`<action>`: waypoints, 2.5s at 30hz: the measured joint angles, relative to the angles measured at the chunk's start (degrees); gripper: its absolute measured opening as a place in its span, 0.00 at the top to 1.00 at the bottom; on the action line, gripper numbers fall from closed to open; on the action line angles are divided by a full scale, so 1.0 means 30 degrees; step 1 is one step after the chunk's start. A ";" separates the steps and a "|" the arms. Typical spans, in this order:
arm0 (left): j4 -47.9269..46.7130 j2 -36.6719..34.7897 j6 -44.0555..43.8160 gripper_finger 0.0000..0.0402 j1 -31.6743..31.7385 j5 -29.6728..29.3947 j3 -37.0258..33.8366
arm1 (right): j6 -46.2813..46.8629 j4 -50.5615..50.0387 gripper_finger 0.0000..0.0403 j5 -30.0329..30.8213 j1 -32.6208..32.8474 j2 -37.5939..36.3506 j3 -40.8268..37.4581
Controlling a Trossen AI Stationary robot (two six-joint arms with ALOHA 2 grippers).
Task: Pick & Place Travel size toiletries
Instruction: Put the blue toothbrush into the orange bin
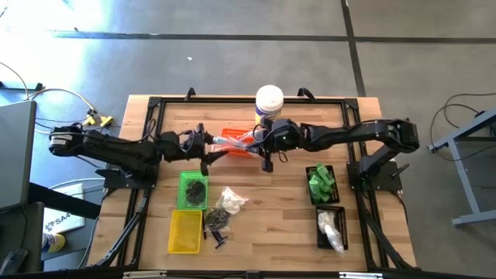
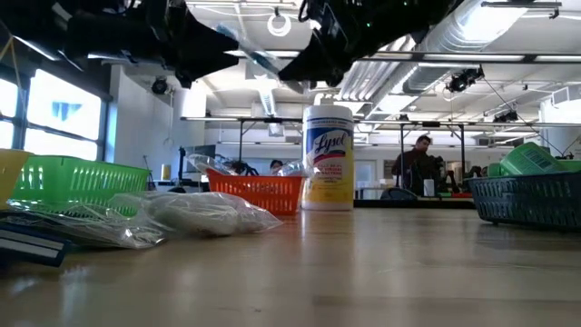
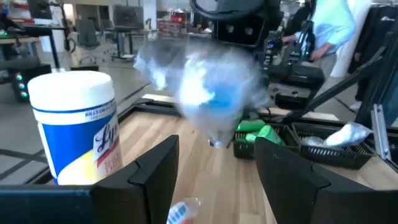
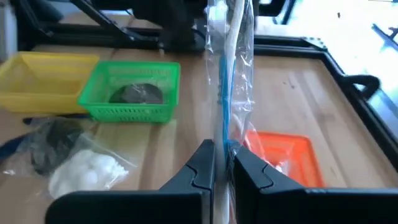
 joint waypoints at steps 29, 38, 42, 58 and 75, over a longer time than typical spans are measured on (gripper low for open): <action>0.0963 0.0002 -0.0906 0.67 0.0587 0.1295 -0.0007 | 0.0311 0.3829 0.96 -0.1182 -0.0268 0.1872 0.0027; 0.2009 0.0007 -0.0839 0.79 0.0587 0.0766 -0.0007 | 0.0282 0.4200 0.96 -0.1140 -0.0268 0.1872 0.0027; 0.1961 0.0007 -0.0845 0.84 0.0587 0.0727 -0.0007 | 0.0285 0.4234 0.96 -0.1153 -0.0268 0.1872 0.0027; 0.1558 0.0000 -0.1508 0.89 0.0587 0.0816 -0.0007 | 0.0810 0.4141 0.93 -0.2103 -0.0268 0.1864 0.0027; 0.0628 0.0000 -0.0344 0.93 0.0587 0.0760 0.0000 | -0.0926 0.1800 0.32 0.2068 -0.0254 0.0356 0.0041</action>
